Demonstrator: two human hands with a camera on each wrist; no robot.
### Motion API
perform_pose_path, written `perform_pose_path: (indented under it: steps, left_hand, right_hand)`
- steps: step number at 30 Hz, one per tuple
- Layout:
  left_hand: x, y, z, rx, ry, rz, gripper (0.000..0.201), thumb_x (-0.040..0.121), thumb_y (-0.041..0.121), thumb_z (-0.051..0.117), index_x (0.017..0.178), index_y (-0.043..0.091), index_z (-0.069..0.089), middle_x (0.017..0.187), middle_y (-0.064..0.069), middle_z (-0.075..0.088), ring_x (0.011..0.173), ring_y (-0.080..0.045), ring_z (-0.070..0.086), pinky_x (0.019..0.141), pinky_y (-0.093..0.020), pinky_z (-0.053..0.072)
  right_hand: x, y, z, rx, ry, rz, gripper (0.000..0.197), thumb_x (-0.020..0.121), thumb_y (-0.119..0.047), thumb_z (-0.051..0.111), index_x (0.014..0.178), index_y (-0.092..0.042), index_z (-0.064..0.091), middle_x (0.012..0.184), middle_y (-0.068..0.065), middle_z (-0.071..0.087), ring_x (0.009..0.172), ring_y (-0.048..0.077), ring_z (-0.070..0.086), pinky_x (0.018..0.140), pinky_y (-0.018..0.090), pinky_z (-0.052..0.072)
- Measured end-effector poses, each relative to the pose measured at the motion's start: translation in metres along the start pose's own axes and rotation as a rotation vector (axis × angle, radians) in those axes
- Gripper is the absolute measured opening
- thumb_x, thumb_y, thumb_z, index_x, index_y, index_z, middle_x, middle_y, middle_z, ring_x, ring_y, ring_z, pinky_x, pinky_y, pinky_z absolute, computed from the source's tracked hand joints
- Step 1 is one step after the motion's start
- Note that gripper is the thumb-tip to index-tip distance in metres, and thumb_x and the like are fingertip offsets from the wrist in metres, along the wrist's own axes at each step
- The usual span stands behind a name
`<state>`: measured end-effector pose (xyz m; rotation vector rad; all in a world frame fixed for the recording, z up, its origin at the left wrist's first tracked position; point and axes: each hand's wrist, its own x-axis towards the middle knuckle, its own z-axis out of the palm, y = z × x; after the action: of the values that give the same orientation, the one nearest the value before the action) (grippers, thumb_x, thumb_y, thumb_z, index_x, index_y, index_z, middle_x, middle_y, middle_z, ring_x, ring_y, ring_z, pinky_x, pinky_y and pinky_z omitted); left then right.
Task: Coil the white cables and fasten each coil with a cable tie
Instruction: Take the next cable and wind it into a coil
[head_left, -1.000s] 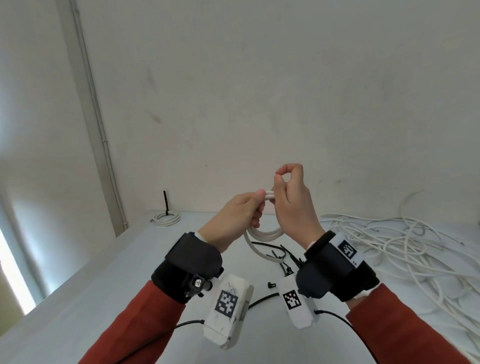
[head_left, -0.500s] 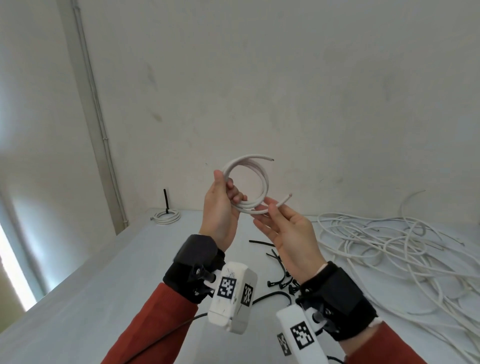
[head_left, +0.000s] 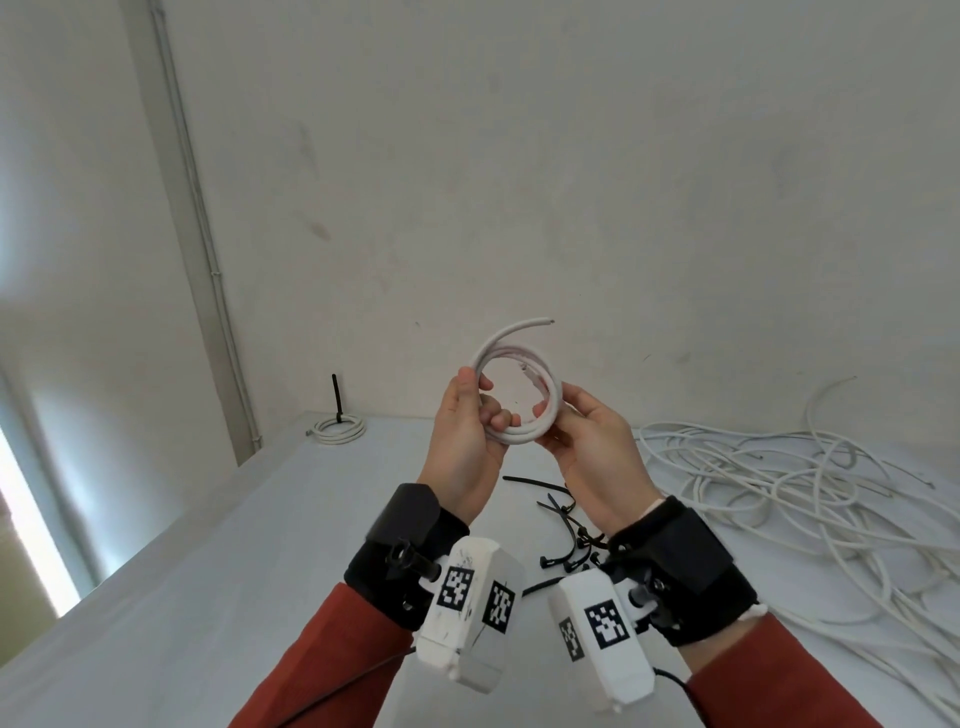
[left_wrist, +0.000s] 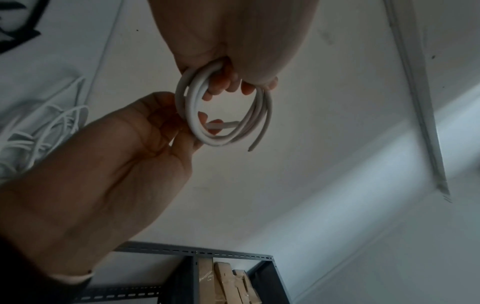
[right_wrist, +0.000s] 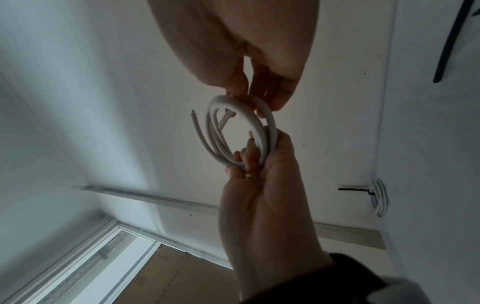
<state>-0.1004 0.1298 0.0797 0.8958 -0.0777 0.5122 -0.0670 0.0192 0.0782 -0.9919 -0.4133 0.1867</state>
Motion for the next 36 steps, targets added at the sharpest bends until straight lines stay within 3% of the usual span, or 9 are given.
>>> perform_pose_path:
  steps: [7,10,13,17,22,26,29,32,36]
  left_hand:
    - [-0.001,-0.004,0.002,-0.006,0.019,0.0,0.033,0.103,0.034,0.029,0.083,0.012,0.043,0.051,0.005,0.031,0.046,-0.008,0.038,0.076,-0.032,0.049]
    - [-0.005,-0.003,-0.001,0.022,-0.035,-0.022,0.032,0.103,0.032,0.029,0.088,0.009,0.045,0.057,0.0,0.036,0.052,-0.013,0.046,0.081,-0.037,0.055]
    - [-0.008,-0.003,-0.009,0.185,-0.066,0.046,0.027,0.104,0.027,0.03,0.109,0.007,0.048,0.069,-0.004,0.048,0.063,-0.022,0.058,0.081,-0.042,0.056]
    - [-0.012,0.004,-0.018,0.41,-0.118,0.122,0.031,0.104,0.02,0.031,0.131,0.029,0.043,0.083,-0.001,0.058,0.07,-0.021,0.064,0.072,-0.034,0.057]
    - [-0.01,0.008,-0.02,0.649,-0.103,0.252,0.041,0.102,0.012,0.035,0.134,0.035,0.046,0.099,-0.005,0.061,0.074,-0.02,0.067,0.078,-0.04,0.057]
    - [-0.009,0.007,-0.025,0.911,-0.049,0.416,0.047,0.099,0.006,0.038,0.132,0.038,0.048,0.103,-0.006,0.063,0.068,-0.009,0.062,0.071,-0.018,0.05]
    - [-0.009,0.008,-0.02,1.059,-0.06,0.47,0.036,0.1,0.019,0.044,0.133,0.029,0.052,0.092,-0.013,0.058,0.073,-0.017,0.059,0.06,-0.01,0.048]
    - [-0.01,0.008,-0.015,1.079,-0.122,0.438,0.032,0.1,0.022,0.045,0.129,0.024,0.058,0.083,-0.007,0.055,0.064,-0.013,0.059,0.056,-0.015,0.051]
    - [-0.013,0.009,-0.011,0.809,-0.139,0.261,0.032,0.099,0.02,0.048,0.128,0.03,0.057,0.084,0.001,0.065,0.051,-0.011,0.052,0.06,-0.024,0.049]
  right_hand:
    - [-0.011,-0.005,0.001,-0.038,-0.114,-0.094,0.016,0.092,-0.007,0.055,0.103,-0.001,0.065,0.081,0.014,0.062,0.081,0.024,0.06,0.089,0.033,0.052]
    - [-0.009,-0.002,-0.002,-0.058,-0.085,-0.113,0.022,0.094,-0.007,0.054,0.113,0.002,0.062,0.076,0.015,0.06,0.077,0.023,0.061,0.084,0.029,0.054]
    - [-0.007,-0.002,-0.006,-0.098,-0.09,-0.101,0.022,0.096,-0.008,0.052,0.113,-0.001,0.063,0.069,0.008,0.06,0.069,0.016,0.063,0.077,0.025,0.053]
    - [-0.005,-0.002,-0.008,-0.243,-0.06,-0.132,0.018,0.094,-0.01,0.056,0.107,-0.01,0.069,0.071,0.004,0.059,0.071,0.014,0.055,0.081,0.029,0.052]
    - [-0.001,-0.005,-0.006,-0.39,0.015,-0.213,0.013,0.091,-0.013,0.063,0.101,-0.016,0.07,0.066,0.001,0.063,0.066,0.011,0.058,0.083,0.032,0.054]
    - [0.001,-0.005,-0.006,-0.425,0.045,-0.23,0.011,0.09,-0.013,0.065,0.1,-0.012,0.067,0.075,0.004,0.062,0.062,0.009,0.059,0.074,0.029,0.055]
    - [0.001,-0.001,-0.009,-0.452,0.037,-0.234,0.013,0.091,-0.012,0.063,0.101,-0.007,0.068,0.07,0.006,0.058,0.057,0.006,0.054,0.063,0.015,0.048]
    - [-0.002,0.003,-0.011,-0.468,0.038,-0.241,0.014,0.092,-0.01,0.061,0.102,-0.003,0.068,0.069,0.007,0.056,0.054,0.004,0.052,0.057,0.012,0.043]
    - [-0.004,0.004,-0.013,-0.47,0.057,-0.251,0.01,0.092,-0.011,0.061,0.099,-0.009,0.068,0.075,0.008,0.058,0.059,0.006,0.053,0.059,0.017,0.045]
